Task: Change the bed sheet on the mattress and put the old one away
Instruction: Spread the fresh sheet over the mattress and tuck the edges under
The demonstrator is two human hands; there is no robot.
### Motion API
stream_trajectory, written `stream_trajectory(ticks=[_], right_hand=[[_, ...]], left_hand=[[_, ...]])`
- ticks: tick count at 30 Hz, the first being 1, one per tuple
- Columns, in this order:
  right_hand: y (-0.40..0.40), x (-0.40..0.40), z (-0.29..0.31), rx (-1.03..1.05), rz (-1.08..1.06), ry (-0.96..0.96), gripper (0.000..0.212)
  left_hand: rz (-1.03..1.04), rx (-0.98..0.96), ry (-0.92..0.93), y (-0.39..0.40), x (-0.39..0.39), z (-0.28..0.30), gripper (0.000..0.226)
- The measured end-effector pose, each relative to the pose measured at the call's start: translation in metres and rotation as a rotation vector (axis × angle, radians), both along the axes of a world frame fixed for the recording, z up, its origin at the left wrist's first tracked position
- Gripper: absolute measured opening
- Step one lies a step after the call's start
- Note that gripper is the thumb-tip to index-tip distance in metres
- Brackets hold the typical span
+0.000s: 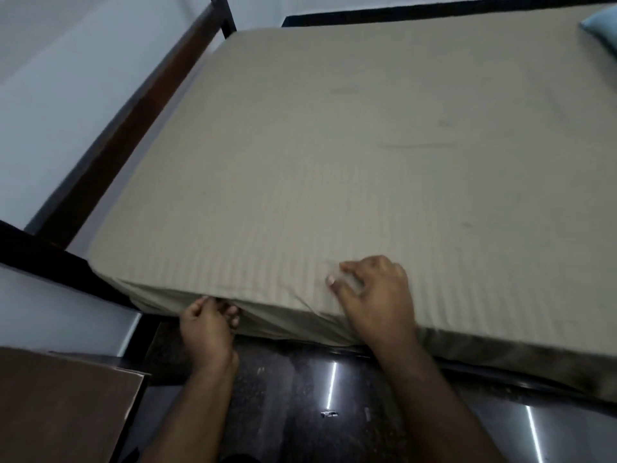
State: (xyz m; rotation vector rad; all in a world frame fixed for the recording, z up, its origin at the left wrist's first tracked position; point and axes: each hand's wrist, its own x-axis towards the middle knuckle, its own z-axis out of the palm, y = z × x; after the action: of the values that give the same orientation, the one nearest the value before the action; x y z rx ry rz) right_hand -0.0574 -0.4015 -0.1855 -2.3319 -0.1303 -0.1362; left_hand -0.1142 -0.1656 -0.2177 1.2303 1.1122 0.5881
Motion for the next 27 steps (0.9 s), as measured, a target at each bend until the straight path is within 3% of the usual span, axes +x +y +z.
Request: stream_trajectory(ticks=[3, 6, 10, 12, 15, 18, 22, 25, 27], right_hand=[[-0.001, -0.005, 0.002, -0.143, 0.088, 0.062, 0.043], [-0.001, 0.000, 0.009, -0.204, 0.093, 0.066, 0.033], [0.006, -0.002, 0.022, -0.275, 0.090, 0.090, 0.015], [0.017, 0.005, 0.034, -0.266, 0.076, 0.098, 0.022], [0.064, 0.031, 0.051, -0.272, 0.092, 0.043, 0.045], [0.139, 0.056, 0.044, -0.330, 0.266, 0.038, 0.054], [0.196, 0.069, 0.011, -0.467, 0.350, 0.113, 0.058], [0.125, 0.071, 0.000, -0.643, 0.211, 0.203, 0.074], [0.038, 0.068, 0.006, -0.764, -0.001, 0.315, 0.079]], left_hand=[[-0.054, -0.175, 0.016, -0.006, -0.002, 0.024, 0.023], [-0.123, -0.143, 0.177, 0.004, -0.008, 0.034, 0.027], [-0.187, 0.120, 0.587, 0.027, -0.030, 0.050, 0.029], [-0.301, 0.344, 0.595, 0.035, -0.024, 0.075, 0.029], [-0.619, 0.885, 0.508, 0.050, 0.013, 0.100, 0.026], [-0.933, 1.171, 0.498, 0.068, 0.055, 0.087, 0.040], [-1.247, 1.321, 0.658, 0.115, 0.084, 0.055, 0.060], [-1.199, 1.358, 0.826, 0.174, 0.091, 0.048, 0.069], [-1.080, 1.295, 0.907, 0.208, 0.098, 0.058, 0.073]])
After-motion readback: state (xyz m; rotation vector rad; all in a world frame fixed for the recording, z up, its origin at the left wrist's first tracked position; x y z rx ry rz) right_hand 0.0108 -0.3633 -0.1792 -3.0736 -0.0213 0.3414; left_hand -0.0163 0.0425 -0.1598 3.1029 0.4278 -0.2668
